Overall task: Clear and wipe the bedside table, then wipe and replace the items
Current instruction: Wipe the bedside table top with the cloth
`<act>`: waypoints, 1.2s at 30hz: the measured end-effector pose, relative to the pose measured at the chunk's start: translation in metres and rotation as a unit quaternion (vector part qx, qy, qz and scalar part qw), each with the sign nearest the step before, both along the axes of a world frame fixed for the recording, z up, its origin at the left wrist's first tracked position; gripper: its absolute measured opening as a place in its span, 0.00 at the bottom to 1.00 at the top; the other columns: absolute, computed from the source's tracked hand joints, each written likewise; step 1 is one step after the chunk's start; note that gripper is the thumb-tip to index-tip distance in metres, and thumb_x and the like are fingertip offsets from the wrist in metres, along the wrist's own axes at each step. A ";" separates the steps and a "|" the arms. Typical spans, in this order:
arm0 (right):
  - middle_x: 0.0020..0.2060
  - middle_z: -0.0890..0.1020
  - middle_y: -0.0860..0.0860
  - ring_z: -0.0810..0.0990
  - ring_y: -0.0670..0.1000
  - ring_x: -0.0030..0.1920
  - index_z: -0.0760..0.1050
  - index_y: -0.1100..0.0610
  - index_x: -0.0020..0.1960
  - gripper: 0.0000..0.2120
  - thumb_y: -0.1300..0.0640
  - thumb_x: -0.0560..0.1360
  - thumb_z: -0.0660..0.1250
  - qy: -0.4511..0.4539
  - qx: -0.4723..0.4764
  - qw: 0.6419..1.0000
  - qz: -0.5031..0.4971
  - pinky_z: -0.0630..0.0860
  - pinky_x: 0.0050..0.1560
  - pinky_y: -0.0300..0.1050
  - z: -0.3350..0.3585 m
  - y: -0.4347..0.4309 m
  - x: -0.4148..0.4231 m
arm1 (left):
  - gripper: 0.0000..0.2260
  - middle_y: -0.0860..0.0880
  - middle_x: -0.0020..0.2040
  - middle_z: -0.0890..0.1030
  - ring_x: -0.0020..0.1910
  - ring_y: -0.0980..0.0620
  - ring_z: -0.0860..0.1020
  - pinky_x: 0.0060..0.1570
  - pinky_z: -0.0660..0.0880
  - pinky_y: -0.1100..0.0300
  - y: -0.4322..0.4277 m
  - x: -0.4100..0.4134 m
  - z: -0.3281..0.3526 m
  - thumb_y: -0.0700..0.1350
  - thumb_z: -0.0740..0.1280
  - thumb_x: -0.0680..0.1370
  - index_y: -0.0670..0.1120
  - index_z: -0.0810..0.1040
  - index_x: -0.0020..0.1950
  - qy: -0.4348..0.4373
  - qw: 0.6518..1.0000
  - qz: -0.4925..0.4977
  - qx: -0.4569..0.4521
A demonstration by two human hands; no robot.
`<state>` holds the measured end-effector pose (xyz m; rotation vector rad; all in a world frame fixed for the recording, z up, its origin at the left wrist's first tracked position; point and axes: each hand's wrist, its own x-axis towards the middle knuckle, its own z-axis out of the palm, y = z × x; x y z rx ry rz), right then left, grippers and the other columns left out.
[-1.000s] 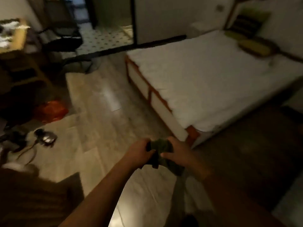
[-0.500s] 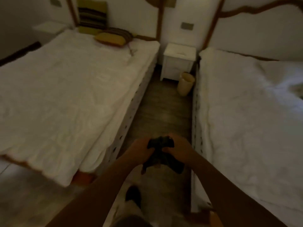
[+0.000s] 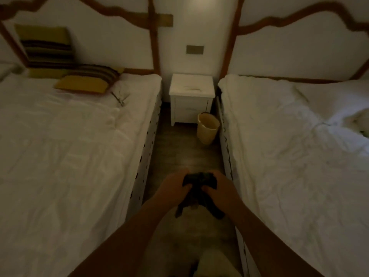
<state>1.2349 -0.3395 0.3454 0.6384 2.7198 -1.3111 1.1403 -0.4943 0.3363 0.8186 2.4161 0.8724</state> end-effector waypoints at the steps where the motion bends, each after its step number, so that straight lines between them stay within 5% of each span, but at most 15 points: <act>1: 0.49 0.77 0.43 0.75 0.43 0.50 0.73 0.52 0.62 0.16 0.55 0.75 0.68 -0.008 0.004 1.000 0.000 0.70 0.49 0.36 -0.003 0.017 -0.026 | 0.00 0.57 0.42 0.74 0.43 0.56 0.75 0.41 0.69 0.66 0.018 -0.029 -0.002 0.46 0.61 0.78 0.51 0.71 0.49 -0.002 1.000 -0.011 -0.007; 5: 0.61 0.78 0.54 0.76 0.53 0.62 0.71 0.57 0.68 0.19 0.55 0.78 0.65 -0.038 -0.005 0.999 0.016 0.71 0.63 0.46 -0.022 0.094 -0.147 | 0.02 0.57 0.42 0.73 0.42 0.59 0.75 0.40 0.67 0.69 0.092 -0.151 -0.017 0.45 0.62 0.77 0.52 0.70 0.47 -0.001 0.999 -0.030 -0.018; 10: 0.59 0.79 0.51 0.77 0.52 0.59 0.71 0.53 0.66 0.22 0.53 0.74 0.70 0.016 0.002 1.000 0.022 0.72 0.58 0.42 -0.023 0.184 -0.302 | 0.10 0.60 0.39 0.71 0.40 0.62 0.72 0.39 0.64 0.70 0.177 -0.292 -0.014 0.47 0.61 0.79 0.60 0.66 0.41 0.001 1.000 0.001 -0.021; 14: 0.54 0.79 0.52 0.77 0.52 0.55 0.72 0.55 0.63 0.18 0.53 0.75 0.68 0.031 0.024 0.998 0.039 0.73 0.58 0.48 -0.011 0.235 -0.427 | 0.03 0.59 0.41 0.72 0.40 0.62 0.72 0.42 0.67 0.66 0.226 -0.403 0.001 0.46 0.62 0.79 0.54 0.70 0.51 0.004 0.999 0.054 0.001; 19: 0.41 0.69 0.40 0.67 0.41 0.41 0.73 0.50 0.57 0.15 0.47 0.73 0.69 0.058 0.120 0.989 0.064 0.60 0.38 0.30 -0.005 0.283 -0.564 | 0.03 0.54 0.42 0.75 0.42 0.55 0.75 0.42 0.68 0.64 0.265 -0.533 0.000 0.45 0.64 0.78 0.50 0.74 0.51 0.014 0.994 0.104 0.008; 21: 0.45 0.74 0.42 0.69 0.43 0.43 0.71 0.49 0.59 0.17 0.48 0.73 0.69 0.031 0.095 0.991 0.086 0.62 0.38 0.31 -0.019 0.302 -0.627 | 0.03 0.53 0.42 0.75 0.41 0.56 0.75 0.38 0.67 0.66 0.280 -0.594 -0.018 0.45 0.65 0.78 0.48 0.74 0.51 0.005 0.994 0.112 0.004; 26: 0.55 0.78 0.52 0.76 0.52 0.55 0.71 0.53 0.61 0.17 0.54 0.74 0.69 -0.028 0.033 0.994 0.098 0.74 0.58 0.50 -0.071 0.341 -0.780 | 0.03 0.57 0.38 0.73 0.37 0.62 0.71 0.33 0.62 0.70 0.322 -0.748 -0.076 0.44 0.66 0.76 0.49 0.73 0.47 -0.030 0.993 0.113 0.005; 33: 0.52 0.79 0.53 0.77 0.53 0.52 0.72 0.54 0.60 0.17 0.57 0.73 0.70 -0.098 -0.006 0.995 0.027 0.72 0.51 0.44 -0.177 0.400 -0.980 | 0.04 0.58 0.40 0.74 0.38 0.65 0.72 0.33 0.69 0.76 0.382 -0.951 -0.176 0.42 0.67 0.76 0.49 0.75 0.48 -0.134 0.980 0.150 0.010; 36: 0.54 0.79 0.55 0.77 0.53 0.54 0.72 0.55 0.63 0.19 0.58 0.73 0.70 -0.097 -0.018 0.995 0.013 0.74 0.54 0.47 -0.230 0.425 -1.047 | 0.05 0.50 0.43 0.78 0.43 0.54 0.78 0.42 0.75 0.67 0.408 -1.017 -0.224 0.41 0.68 0.76 0.46 0.77 0.51 -0.171 0.965 0.198 0.010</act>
